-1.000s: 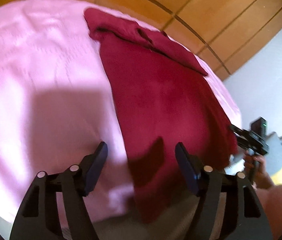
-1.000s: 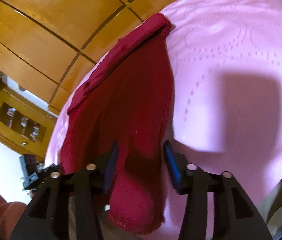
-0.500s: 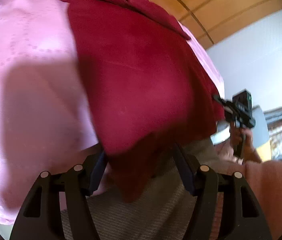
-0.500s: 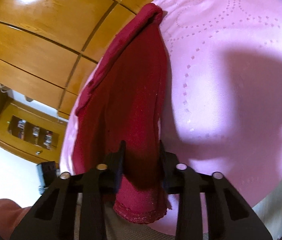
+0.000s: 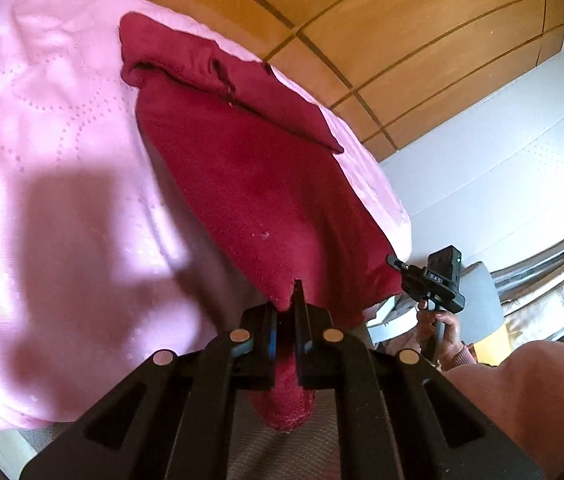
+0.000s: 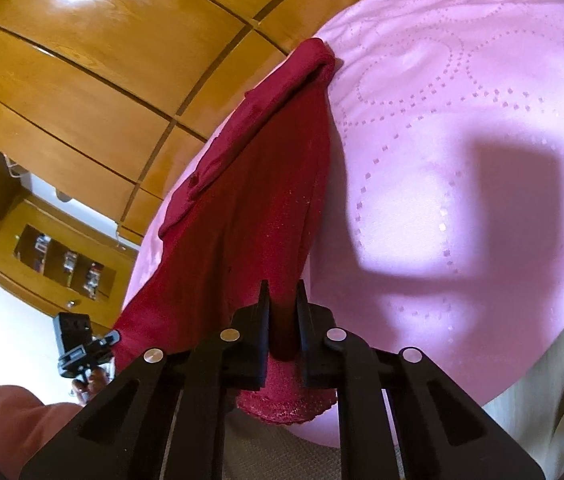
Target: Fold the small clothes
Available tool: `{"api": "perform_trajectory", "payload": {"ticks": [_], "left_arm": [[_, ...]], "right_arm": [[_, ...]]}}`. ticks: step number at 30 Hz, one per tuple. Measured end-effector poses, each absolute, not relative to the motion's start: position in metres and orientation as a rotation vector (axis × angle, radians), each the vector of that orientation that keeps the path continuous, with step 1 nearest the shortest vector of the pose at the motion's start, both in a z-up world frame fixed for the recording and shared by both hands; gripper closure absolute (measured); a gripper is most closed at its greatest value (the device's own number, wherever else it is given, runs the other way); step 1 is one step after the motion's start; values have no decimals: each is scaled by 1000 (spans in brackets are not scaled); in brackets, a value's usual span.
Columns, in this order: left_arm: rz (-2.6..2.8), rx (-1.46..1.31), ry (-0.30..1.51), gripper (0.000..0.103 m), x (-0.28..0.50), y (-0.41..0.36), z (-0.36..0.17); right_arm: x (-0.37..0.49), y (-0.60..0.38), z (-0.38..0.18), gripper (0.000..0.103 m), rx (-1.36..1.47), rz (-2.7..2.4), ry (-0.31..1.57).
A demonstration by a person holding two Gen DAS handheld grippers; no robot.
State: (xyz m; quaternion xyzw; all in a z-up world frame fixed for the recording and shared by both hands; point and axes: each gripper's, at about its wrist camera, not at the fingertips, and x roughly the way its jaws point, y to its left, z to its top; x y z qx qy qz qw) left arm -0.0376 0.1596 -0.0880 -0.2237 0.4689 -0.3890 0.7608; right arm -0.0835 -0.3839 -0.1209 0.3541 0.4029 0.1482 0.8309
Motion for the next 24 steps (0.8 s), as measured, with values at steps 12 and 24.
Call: {"api": "perform_trajectory", "payload": {"ticks": [12, 24], "left_arm": [[-825, -437, 1145, 53, -25, 124, -133], [-907, -484, 1110, 98, -32, 132, -112]], "right_arm": [[-74, -381, -134, 92, 758, 282, 870], [-91, -385, -110, 94, 777, 338, 809]]}}
